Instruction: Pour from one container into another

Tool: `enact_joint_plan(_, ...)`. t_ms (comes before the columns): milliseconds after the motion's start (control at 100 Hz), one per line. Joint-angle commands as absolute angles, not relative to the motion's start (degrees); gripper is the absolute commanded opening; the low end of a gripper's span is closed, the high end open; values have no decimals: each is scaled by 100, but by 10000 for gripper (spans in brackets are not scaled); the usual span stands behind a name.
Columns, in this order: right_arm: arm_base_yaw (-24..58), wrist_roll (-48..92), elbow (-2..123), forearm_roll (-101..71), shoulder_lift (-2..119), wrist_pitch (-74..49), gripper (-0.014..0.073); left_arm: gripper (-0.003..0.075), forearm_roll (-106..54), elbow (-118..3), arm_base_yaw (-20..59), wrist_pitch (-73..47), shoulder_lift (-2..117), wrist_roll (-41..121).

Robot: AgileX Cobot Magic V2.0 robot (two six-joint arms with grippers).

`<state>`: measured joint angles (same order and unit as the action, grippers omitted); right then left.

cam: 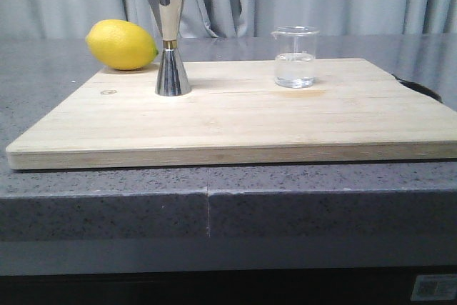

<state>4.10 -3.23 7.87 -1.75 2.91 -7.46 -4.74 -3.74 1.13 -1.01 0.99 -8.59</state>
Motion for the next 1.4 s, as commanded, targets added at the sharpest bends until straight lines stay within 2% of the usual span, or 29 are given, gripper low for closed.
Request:
enact_joint_plan(0, 421, -325, 1415, -187, 820, -503, -72, -19, -528, -918, 148, 188, 487, -887)
enact_joint_plan(170, 421, -325, 2471, -187, 1985, -806, -72, -18, -528, -2008, 264, -304, 1624, -887)
enact_joint_plan(410, 421, -325, 4083, -187, 3658, -1120, -71, -18, -423, -3882, 904, -646, 3591, -820)
enact_joint_plan(480, 421, -288, 4584, -187, 4094, -1585, -72, -18, -337, -4590, 1110, -1189, 4150, -769)
enact_joint_plan(680, 421, 146, 5860, -122, 5092, -3004, -72, -18, -306, -6760, 1516, -3676, 5705, 69)
enact_joint_plan(790, 421, 292, 6167, -114, 5394, -3324, -71, -18, -317, -7337, 1540, -4051, 6212, 231)
enact_joint_plan(1040, 421, 704, 6156, 0, 5767, -3563, -71, -18, -498, -7090, 1540, -3419, 6449, 744)
enact_joint_plan(1250, 421, 704, 5749, 0, 5822, -3149, -71, -17, -1857, -6040, 1540, -2313, 6449, 1870)
enact_joint_plan(1390, 421, 779, 5582, 0, 5822, -3151, -52, -4, -2527, -5671, 1540, -2125, 6449, 2517)
